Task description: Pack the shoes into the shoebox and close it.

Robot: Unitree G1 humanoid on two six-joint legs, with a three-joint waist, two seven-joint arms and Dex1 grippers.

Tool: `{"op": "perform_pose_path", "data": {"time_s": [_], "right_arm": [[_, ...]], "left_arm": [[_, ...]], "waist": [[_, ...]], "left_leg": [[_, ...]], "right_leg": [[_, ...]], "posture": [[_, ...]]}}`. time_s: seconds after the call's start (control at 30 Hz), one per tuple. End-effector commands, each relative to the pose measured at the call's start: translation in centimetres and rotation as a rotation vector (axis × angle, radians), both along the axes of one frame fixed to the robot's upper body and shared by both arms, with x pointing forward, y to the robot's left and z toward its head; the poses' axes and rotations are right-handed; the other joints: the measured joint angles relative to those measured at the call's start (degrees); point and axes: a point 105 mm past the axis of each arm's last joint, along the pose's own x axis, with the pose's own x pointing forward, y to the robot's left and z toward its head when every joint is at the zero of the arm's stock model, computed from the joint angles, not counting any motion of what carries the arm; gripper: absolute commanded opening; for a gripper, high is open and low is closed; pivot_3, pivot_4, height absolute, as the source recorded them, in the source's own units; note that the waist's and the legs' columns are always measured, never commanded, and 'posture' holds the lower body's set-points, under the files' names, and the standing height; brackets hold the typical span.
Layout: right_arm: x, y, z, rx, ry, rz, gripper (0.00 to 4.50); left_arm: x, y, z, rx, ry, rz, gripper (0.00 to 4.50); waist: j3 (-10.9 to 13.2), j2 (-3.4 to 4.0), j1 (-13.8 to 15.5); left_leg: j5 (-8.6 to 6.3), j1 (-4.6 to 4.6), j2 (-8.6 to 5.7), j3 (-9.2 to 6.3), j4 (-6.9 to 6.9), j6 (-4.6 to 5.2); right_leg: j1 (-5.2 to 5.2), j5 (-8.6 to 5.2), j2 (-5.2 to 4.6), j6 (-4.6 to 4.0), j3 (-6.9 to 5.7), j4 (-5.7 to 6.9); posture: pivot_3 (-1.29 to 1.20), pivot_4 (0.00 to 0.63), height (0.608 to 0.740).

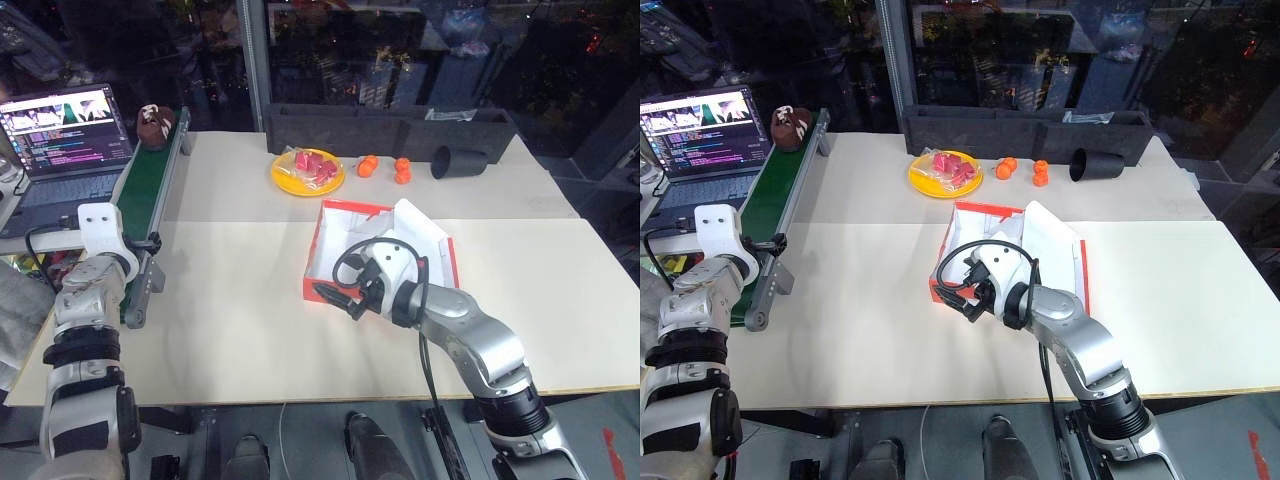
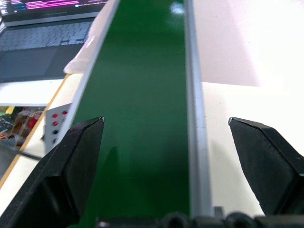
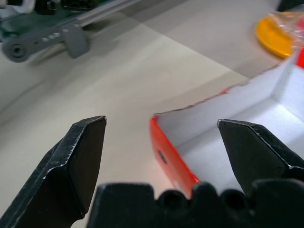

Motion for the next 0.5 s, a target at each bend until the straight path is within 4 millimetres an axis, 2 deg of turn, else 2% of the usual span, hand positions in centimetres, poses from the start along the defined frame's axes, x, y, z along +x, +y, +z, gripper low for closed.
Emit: {"op": "perform_pose_path", "data": {"time_s": [0.03, 0.23, 0.5], "right_arm": [[0.4, -0.6, 1.4, 0.036, -0.066, -0.047, 4.44], [0.6, -1.1, 1.0, 0.039, -0.059, -0.086, 4.44], [1.0, -1.4, 0.9, 0.039, -0.063, -0.113, 4.44]], "left_arm": [[0.4, 0.0, 1.5, 0.030, -0.044, -0.002, 4.50], [0.6, 0.2, 2.2, 0.071, -0.057, 0.011, 4.50], [0.9, 0.7, 6.1, 0.162, -0.171, 0.042, 4.50]], "waist": [[0.00, 0.00, 0.02], [0.00, 0.00, 0.08], [0.00, -0.01, 0.02]], "left_leg": [[0.00, 0.00, 0.00, 0.00, 0.00, 0.00], [0.00, -0.03, 0.00, 0.00, 0.00, 0.00], [0.00, -0.02, 0.00, 0.00, 0.00, 0.00]], "right_leg": [[0.00, 0.00, 0.00, 0.00, 0.00, 0.00], [0.00, -0.01, 0.00, 0.01, 0.00, 0.00], [0.00, -0.02, 0.00, 0.02, -0.01, 0.00]], "posture": [[0.00, 0.150, 0.710], [0.00, 0.150, 0.710], [0.00, 0.150, 0.710]]}}
